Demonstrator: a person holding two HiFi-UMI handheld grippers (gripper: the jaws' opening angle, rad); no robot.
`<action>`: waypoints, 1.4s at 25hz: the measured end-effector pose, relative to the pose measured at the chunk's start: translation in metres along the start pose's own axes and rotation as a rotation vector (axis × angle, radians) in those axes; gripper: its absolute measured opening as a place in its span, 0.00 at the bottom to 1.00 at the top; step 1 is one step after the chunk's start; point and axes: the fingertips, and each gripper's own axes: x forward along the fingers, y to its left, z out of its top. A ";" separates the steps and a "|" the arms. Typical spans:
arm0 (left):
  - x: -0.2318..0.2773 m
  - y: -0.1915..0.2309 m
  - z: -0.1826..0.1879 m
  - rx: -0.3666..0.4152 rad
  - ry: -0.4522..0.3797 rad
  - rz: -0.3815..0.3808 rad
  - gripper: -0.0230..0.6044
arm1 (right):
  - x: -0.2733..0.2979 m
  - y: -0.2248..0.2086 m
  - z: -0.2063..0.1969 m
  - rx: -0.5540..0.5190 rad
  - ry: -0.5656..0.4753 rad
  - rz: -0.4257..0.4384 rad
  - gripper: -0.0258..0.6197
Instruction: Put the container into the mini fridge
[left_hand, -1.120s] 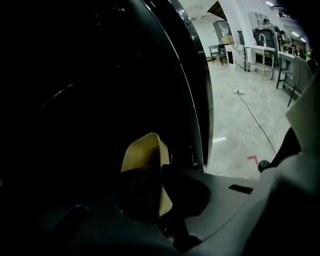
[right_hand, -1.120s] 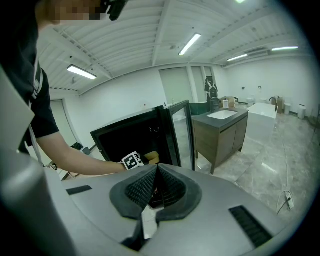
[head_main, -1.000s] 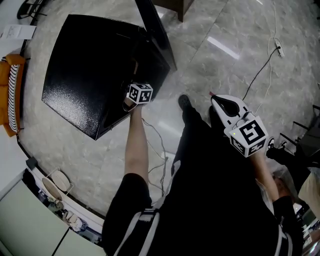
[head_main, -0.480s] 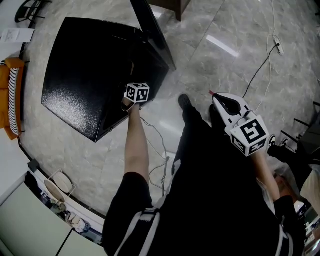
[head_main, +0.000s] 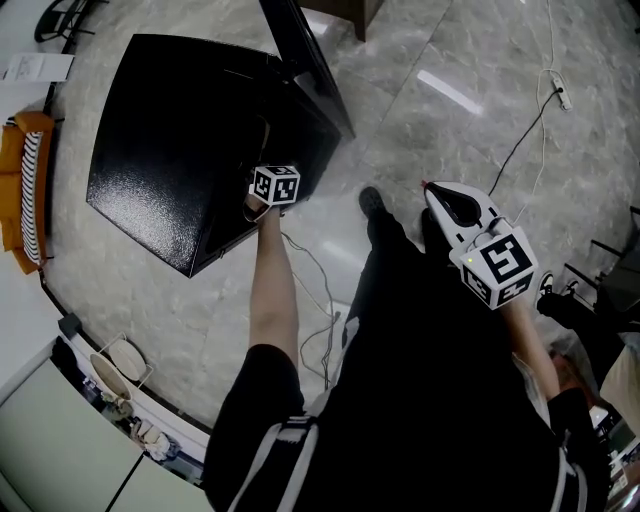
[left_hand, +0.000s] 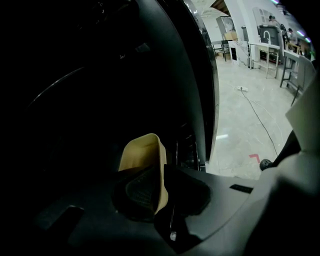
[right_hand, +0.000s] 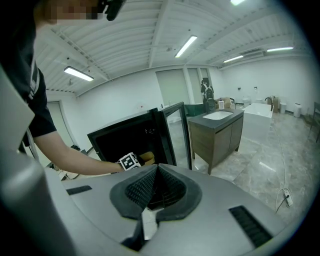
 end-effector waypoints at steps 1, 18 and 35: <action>-0.003 -0.001 0.000 0.005 0.000 0.000 0.11 | 0.000 0.001 0.001 0.000 -0.005 0.004 0.07; -0.070 -0.025 0.020 -0.027 -0.044 0.000 0.11 | -0.006 0.005 0.019 -0.035 -0.114 0.123 0.07; -0.133 -0.116 0.054 -0.006 -0.057 -0.063 0.33 | -0.071 -0.024 -0.001 -0.025 -0.158 0.170 0.07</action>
